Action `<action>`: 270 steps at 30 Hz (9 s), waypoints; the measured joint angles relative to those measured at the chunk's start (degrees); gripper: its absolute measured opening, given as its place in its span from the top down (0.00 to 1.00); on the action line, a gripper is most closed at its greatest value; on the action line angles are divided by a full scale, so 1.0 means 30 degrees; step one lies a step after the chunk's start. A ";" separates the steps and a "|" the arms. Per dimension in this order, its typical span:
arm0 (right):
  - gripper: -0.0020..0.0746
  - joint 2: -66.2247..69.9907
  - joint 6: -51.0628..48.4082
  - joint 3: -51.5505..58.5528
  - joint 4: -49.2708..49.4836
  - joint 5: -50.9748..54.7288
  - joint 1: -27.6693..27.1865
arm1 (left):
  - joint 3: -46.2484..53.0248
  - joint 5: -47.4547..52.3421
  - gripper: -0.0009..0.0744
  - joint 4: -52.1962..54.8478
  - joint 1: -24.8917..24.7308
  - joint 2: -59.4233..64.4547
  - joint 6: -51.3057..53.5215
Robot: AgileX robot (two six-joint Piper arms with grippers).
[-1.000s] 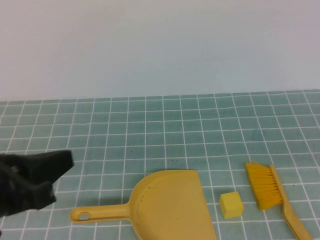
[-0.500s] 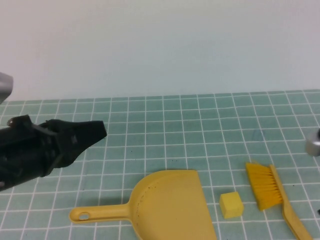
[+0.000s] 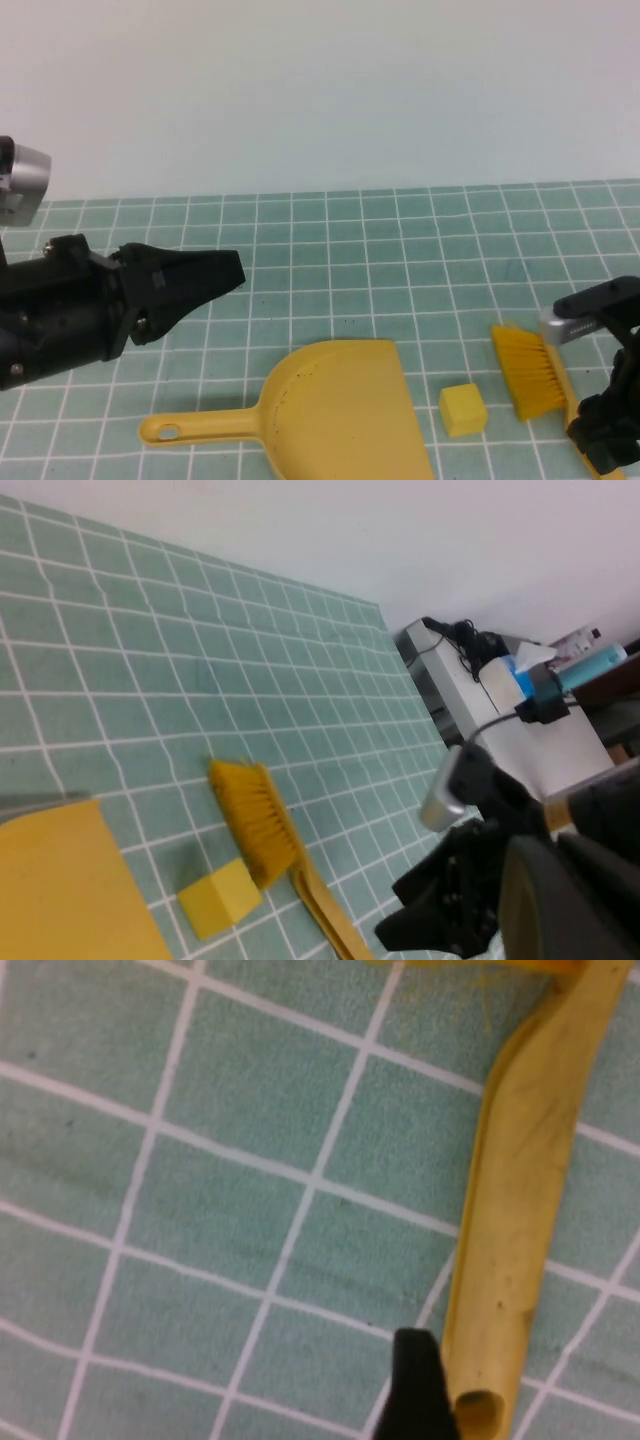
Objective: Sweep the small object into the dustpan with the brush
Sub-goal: Pick up the broom from the table, then hand over the broom, then pick up the dustpan from the table
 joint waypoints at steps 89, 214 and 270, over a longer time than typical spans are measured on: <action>0.72 -0.4872 -0.1717 -0.2641 0.4467 0.5123 0.4201 | -0.3268 0.3775 0.17 -0.4966 -0.4089 1.1345 -0.1989; 0.42 -0.5976 -2.0572 0.3812 2.1885 0.5147 -0.1990 | -0.8779 0.8078 0.79 -0.2894 -0.4371 1.1846 0.2479; 0.75 -0.5360 -0.7474 0.1438 1.0030 0.2308 -0.2696 | -0.9562 0.8395 0.07 2.3834 -0.4360 1.1766 0.1152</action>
